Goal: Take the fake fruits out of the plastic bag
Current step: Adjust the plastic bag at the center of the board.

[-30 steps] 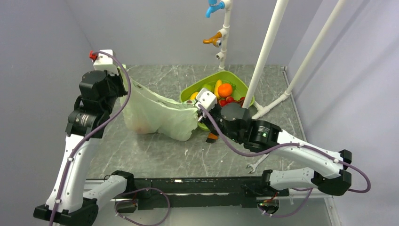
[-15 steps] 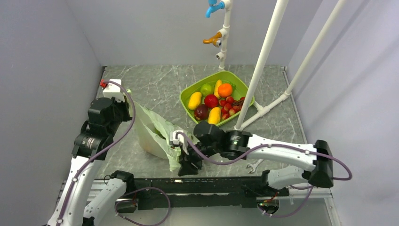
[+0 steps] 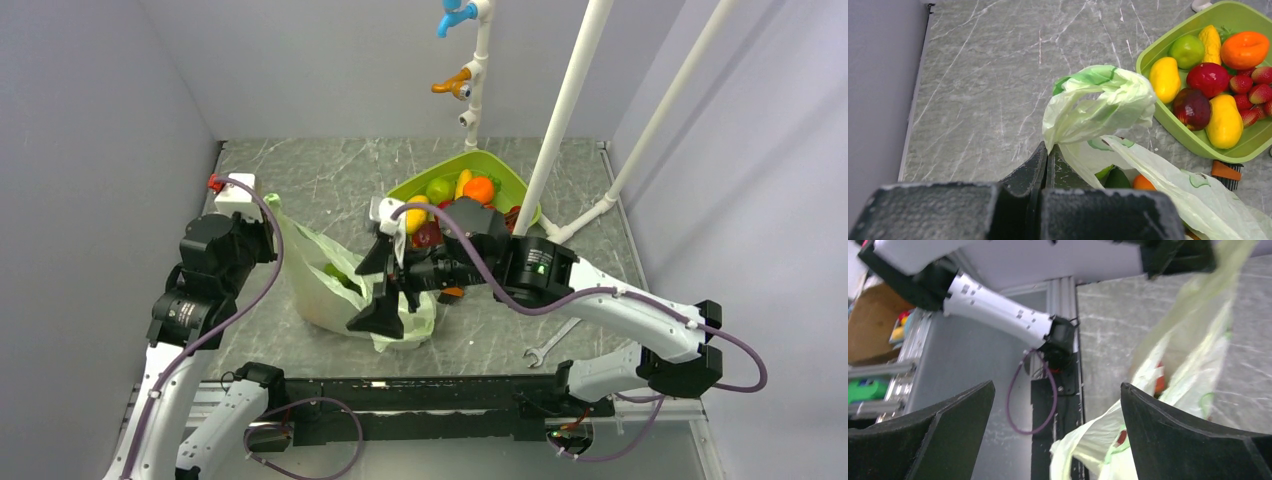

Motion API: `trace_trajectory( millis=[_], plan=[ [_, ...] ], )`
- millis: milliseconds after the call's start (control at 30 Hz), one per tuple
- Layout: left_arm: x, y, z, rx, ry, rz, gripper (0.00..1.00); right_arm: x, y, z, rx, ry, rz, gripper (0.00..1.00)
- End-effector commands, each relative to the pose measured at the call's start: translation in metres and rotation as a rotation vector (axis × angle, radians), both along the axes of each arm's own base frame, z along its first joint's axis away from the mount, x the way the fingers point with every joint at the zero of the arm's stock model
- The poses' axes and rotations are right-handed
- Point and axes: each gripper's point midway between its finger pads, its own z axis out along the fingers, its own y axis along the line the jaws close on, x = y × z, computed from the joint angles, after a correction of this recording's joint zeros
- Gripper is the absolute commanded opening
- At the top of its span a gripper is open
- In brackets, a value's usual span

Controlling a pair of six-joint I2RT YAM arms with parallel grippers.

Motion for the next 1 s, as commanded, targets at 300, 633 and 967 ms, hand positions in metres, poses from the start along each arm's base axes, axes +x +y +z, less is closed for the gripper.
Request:
trace_trajectory(
  millis=[300,633,967],
  plan=[
    [-0.010,-0.010,0.026,-0.046,-0.071,-0.061,0.00,0.140,0.044,-0.041,-0.197,-0.018,-0.495,0.99],
    [-0.013,-0.012,0.026,-0.029,-0.048,-0.085,0.00,0.160,0.075,-0.116,-0.344,0.016,-0.531,0.62],
    [-0.048,-0.017,0.014,-0.131,0.094,-0.085,0.75,0.167,0.057,-0.095,-0.223,0.053,-0.570,0.00]
  ],
)
